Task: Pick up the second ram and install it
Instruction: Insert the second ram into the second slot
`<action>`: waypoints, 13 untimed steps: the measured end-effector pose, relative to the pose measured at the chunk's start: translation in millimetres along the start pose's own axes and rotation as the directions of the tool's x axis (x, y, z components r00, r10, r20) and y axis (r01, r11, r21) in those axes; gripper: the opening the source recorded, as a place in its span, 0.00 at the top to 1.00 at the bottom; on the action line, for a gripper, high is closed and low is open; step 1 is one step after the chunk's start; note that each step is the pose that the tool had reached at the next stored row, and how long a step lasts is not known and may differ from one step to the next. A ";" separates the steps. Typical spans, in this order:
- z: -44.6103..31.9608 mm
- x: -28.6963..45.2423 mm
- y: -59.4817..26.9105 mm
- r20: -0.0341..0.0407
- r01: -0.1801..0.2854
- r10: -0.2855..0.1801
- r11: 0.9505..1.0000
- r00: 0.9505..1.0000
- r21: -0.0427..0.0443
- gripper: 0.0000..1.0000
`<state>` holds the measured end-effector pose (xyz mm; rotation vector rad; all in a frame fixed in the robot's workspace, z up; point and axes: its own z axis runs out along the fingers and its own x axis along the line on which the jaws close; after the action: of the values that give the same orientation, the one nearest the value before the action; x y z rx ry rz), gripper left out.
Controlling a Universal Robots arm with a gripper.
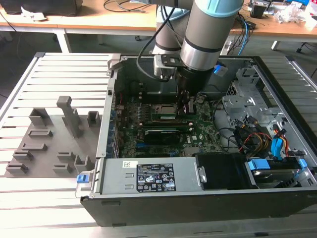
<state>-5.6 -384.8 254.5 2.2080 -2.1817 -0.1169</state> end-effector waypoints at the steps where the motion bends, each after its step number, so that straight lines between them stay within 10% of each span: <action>1: 1.6 -0.1 3.4 -0.001 0.008 -0.008 1.000 1.000 0.000 0.87; 13: 16.4 -5.4 13.1 -0.008 0.007 -0.007 1.000 1.000 0.000 0.87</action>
<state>-20.1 -379.2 239.3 2.2127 -2.1695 -0.1086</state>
